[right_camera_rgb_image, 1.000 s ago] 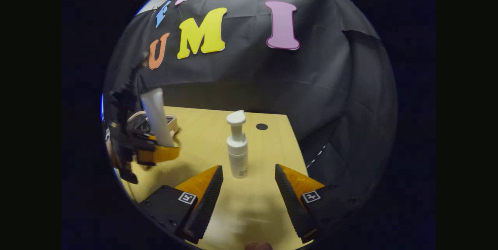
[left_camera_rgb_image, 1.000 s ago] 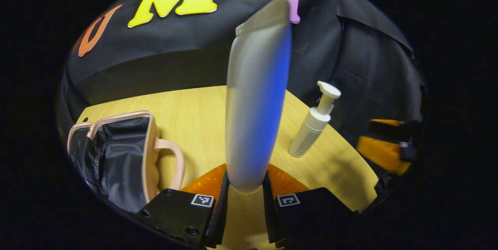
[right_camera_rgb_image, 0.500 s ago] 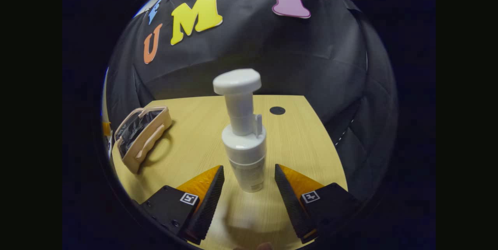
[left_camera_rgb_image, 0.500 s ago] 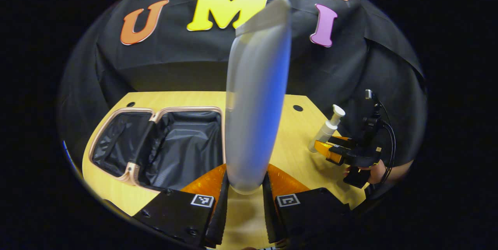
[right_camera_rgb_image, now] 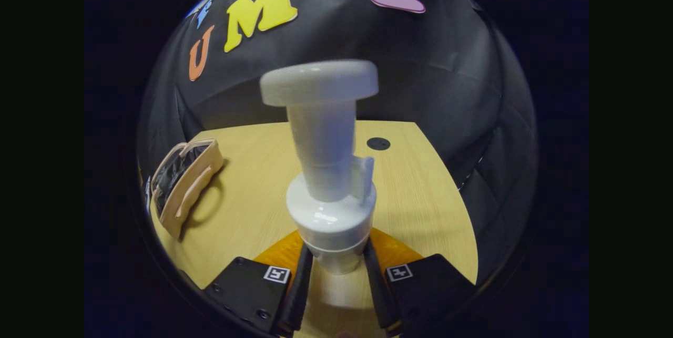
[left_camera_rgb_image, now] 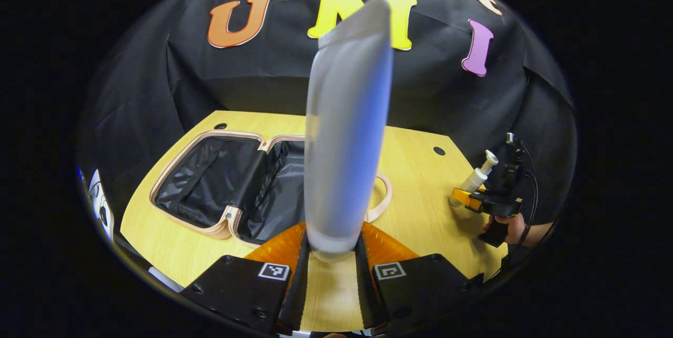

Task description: First open the suitcase, pack the skin care products into it, and then close the suitcase.

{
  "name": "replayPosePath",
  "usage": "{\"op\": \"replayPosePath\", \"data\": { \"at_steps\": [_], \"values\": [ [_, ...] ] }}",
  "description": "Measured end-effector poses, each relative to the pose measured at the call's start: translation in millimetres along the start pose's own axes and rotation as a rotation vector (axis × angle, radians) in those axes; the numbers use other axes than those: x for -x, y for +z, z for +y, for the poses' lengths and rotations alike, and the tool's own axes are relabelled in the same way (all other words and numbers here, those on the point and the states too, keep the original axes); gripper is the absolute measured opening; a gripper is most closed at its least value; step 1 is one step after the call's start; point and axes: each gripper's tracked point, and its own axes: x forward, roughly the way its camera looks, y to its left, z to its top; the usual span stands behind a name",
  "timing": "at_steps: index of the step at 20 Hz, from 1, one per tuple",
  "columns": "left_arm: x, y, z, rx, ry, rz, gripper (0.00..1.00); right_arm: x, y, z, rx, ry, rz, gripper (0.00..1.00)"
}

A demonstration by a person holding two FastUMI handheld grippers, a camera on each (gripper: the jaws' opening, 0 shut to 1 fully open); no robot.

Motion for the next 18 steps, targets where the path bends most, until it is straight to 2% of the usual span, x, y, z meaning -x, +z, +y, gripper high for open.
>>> {"op": "replayPosePath", "data": {
  "at_steps": [4,6,9,11,13,18],
  "values": [
    [-14,3,20,0.052,-0.088,0.042,0.45,41,12,10,-0.037,0.017,-0.001,0.45],
    [-24,10,29,0.048,-0.148,0.068,0.44,66,20,19,-0.058,0.038,-0.006,0.47],
    [-52,11,38,0.022,-0.297,0.145,0.44,106,33,40,-0.054,0.098,-0.011,0.47],
    [-71,-3,40,0.045,-0.414,0.258,0.44,134,35,61,-0.075,0.168,0.006,0.46],
    [-90,-23,44,0.059,-0.492,0.385,0.45,158,36,79,-0.131,0.214,0.023,0.47],
    [-116,-52,45,0.087,-0.629,0.655,0.44,201,31,107,-0.139,0.203,0.037,0.47]
  ]
}}
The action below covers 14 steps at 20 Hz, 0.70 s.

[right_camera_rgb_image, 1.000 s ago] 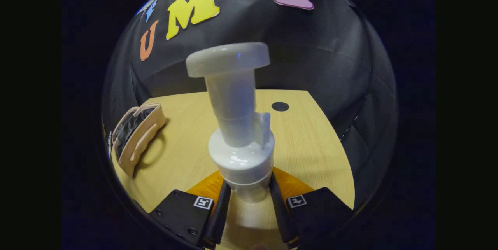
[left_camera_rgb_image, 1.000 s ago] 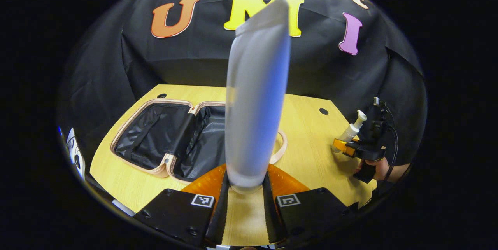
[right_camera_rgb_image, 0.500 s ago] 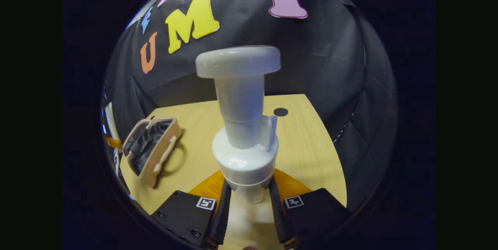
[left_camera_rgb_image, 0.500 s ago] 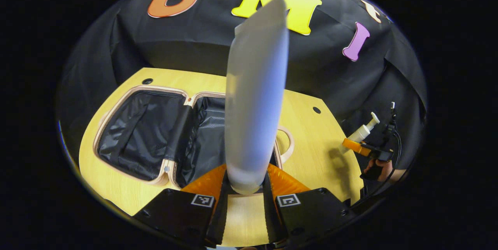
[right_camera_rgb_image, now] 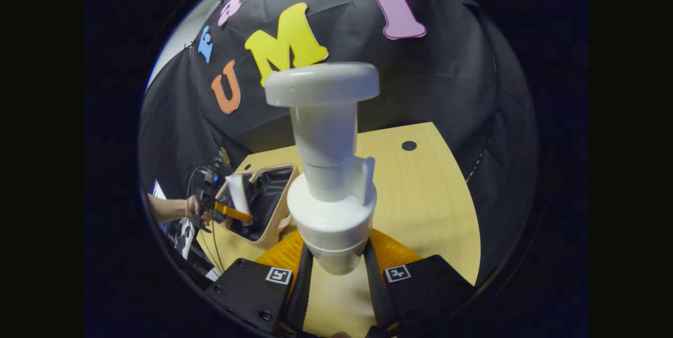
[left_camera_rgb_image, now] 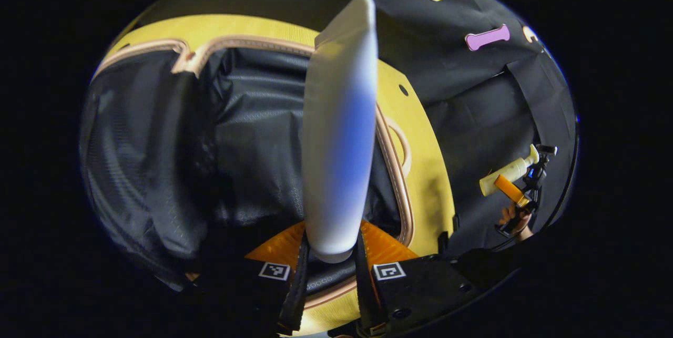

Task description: First open the suitcase, pack the skin care products into it, and then close the suitcase.

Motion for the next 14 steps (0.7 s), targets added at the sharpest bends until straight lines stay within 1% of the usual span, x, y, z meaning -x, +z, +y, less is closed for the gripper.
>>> {"op": "replayPosePath", "data": {
  "at_steps": [2,5,7,8,9,10,11,12,14],
  "values": [
    [-3,0,2,0.038,-0.005,0.114,0.43,9,-5,14,0.004,0.003,0.008,0.47],
    [-2,0,0,0.117,-0.006,0.25,0.43,13,-10,28,0.025,-0.004,0.013,0.47],
    [-4,-1,7,0.148,0.043,0.319,0.43,12,-12,38,0.03,0.001,0.013,0.47],
    [-2,-1,6,0.158,0.06,0.352,0.43,11,-13,42,0.033,0.003,0.016,0.45],
    [-6,3,5,0.159,0.071,0.365,0.43,10,-14,47,0.037,0.003,0.02,0.47],
    [-6,3,5,0.168,0.089,0.381,0.51,8,-15,50,0.042,0.001,0.024,0.47],
    [-8,4,6,0.194,0.111,0.39,0.51,6,-17,53,0.048,0.002,0.031,0.47],
    [-9,5,5,0.209,0.122,0.387,0.47,3,-18,60,0.052,0.008,0.04,0.47],
    [-9,4,8,0.221,0.149,0.381,0.49,-2,-19,72,0.061,0.025,0.059,0.47]
  ]
}}
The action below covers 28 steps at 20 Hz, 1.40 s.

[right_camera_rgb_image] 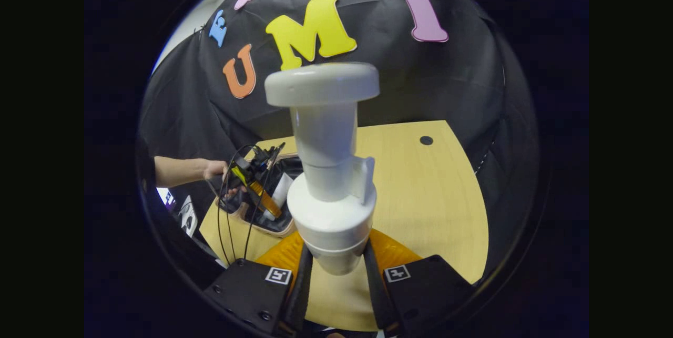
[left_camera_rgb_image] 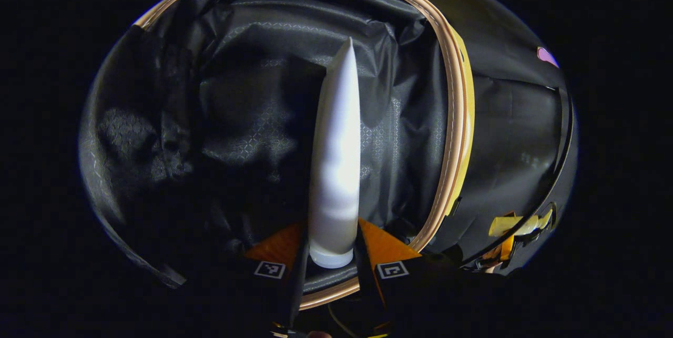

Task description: First open the suitcase, pack the skin care products into it, and then close the suitcase.

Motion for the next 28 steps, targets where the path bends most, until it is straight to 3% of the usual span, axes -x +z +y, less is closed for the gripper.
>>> {"op": "replayPosePath", "data": {
  "at_steps": [1,2,3,4,5,6,8,9,11,13,17,20,24,28],
  "values": [
    [4,-2,0,0.018,0.016,-0.002,0.5,-3,1,8,0.011,0.013,0.009,0.47],
    [5,-5,-1,0.021,0.021,-0.013,0.69,-8,2,16,0.028,0.029,0.017,0.47],
    [13,-10,-3,0.013,0.02,-0.027,0.62,-13,3,25,0.046,0.049,0.027,0.45],
    [17,-15,-5,-0.001,0.016,-0.038,0.83,-21,2,34,0.057,0.072,0.046,0.47],
    [23,-21,-7,-0.006,0.018,-0.051,0.79,-31,0,42,0.061,0.089,0.075,0.47],
    [33,-24,-10,-0.011,0.019,-0.084,0.82,-41,-3,53,0.062,0.108,0.104,0.47],
    [63,-34,-23,-0.039,-0.01,-0.211,0.9,-67,-2,82,0.065,0.162,0.16,0.47],
    [89,-42,-30,-0.053,-0.018,-0.329,0.9,-88,2,99,0.066,0.177,0.209,0.47],
    [127,-62,-24,-0.084,0.093,-0.522,0.91,-122,5,125,0.052,0.195,0.289,0.47],
    [165,-87,-21,-0.115,0.184,-0.727,0.96,-176,-10,153,0.008,0.205,0.452,0.47],
    [173,-126,-17,-0.035,0.11,-0.967,0.97,-237,-53,152,-0.114,0.083,0.695,0.47],
    [173,-174,0,0.037,0.112,-1.026,0.96,-253,-76,151,-0.219,0.004,0.796,0.47],
    [167,-209,27,0.128,0.102,-1.038,0.97,-267,-82,147,-0.288,-0.095,0.845,0.47],
    [183,-213,36,0.164,0.103,-1.092,0.97,-274,-89,138,-0.278,-0.213,0.859,0.47]
  ]
}}
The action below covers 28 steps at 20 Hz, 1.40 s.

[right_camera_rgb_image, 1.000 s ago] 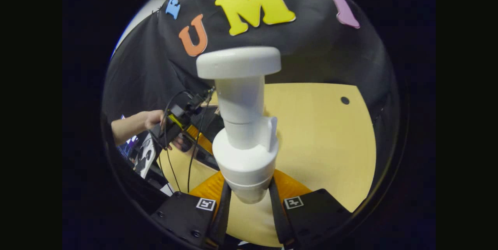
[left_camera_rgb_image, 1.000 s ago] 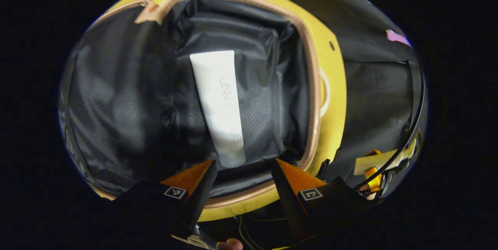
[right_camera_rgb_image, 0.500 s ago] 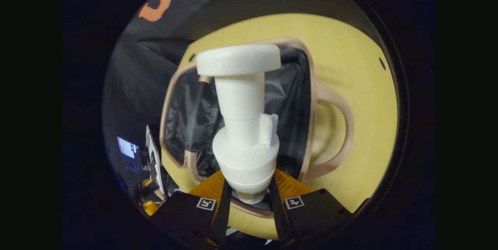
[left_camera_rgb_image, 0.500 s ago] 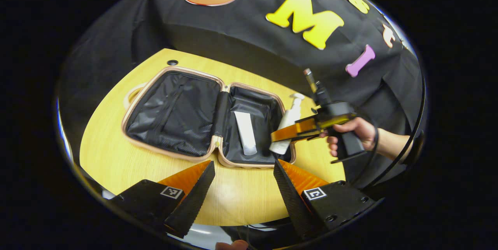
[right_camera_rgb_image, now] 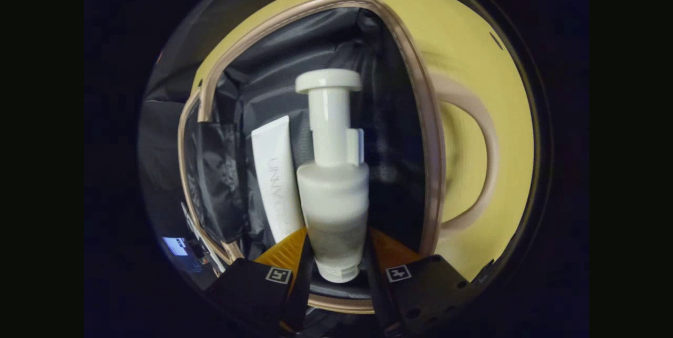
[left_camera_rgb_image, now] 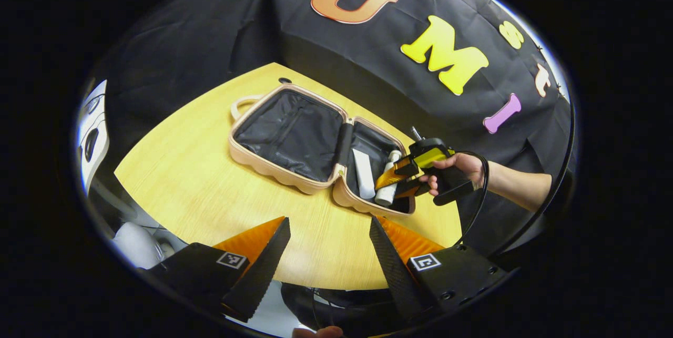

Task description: First open the suitcase, pack the skin care products into it, and then close the suitcase.

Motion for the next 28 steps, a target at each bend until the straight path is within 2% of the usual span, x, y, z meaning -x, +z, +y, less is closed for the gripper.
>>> {"op": "replayPosePath", "data": {
  "at_steps": [3,5,7,8,9,11,12,13,16,18,21,22,23,24,26,27,28],
  "values": [
    [3,13,9,0.003,0.003,-0.037,0.97,1,2,-1,0.005,-0.017,-0.022,0.5],
    [1,24,13,0.004,0.008,-0.065,0.97,7,-1,4,0.011,0.008,-0.037,0.51],
    [-8,39,23,0.032,0.009,-0.086,0.96,26,-11,6,0.033,0.023,-0.045,0.58],
    [-11,45,25,0.056,-0.02,-0.097,0.97,33,-16,6,0.054,0.028,-0.058,0.66],
    [-15,54,33,0.091,-0.046,-0.121,0.97,42,-20,5,0.084,0.044,-0.075,0.65],
    [-26,79,58,0.22,-0.077,-0.168,0.97,65,-26,1,0.138,0.077,-0.145,0.75],
    [-32,93,71,0.292,-0.111,-0.199,0.97,79,-28,-3,0.159,0.091,-0.195,0.72],
    [-43,107,91,0.358,-0.143,-0.239,0.97,94,-31,-6,0.177,0.112,-0.242,0.77],
    [-72,131,154,0.554,-0.184,-0.275,0.96,145,-42,-5,0.268,0.233,-0.391,0.77],
    [-100,145,187,0.664,-0.214,-0.288,0.96,173,-41,-14,0.332,0.255,-0.513,0.77],
    [-140,155,209,0.727,-0.278,-0.277,0.95,202,-50,-23,0.313,0.286,-0.599,0.77],
    [-153,157,215,0.746,-0.277,-0.269,0.83,205,-55,-21,0.293,0.307,-0.601,0.77],
    [-164,158,217,0.766,-0.288,-0.258,0.94,207,-57,-21,0.278,0.32,-0.605,0.73],
    [-173,159,218,0.778,-0.292,-0.246,0.94,211,-58,-20,0.269,0.332,-0.612,0.77],
    [-185,166,214,0.794,-0.311,-0.244,0.91,218,-60,-18,0.266,0.342,-0.633,0.77],
    [-197,177,217,0.822,-0.307,-0.259,0.97,223,-61,-13,0.265,0.359,-0.644,0.77],
    [-205,183,217,0.84,-0.306,-0.261,0.75,227,-63,-8,0.259,0.382,-0.649,0.77]
  ]
}}
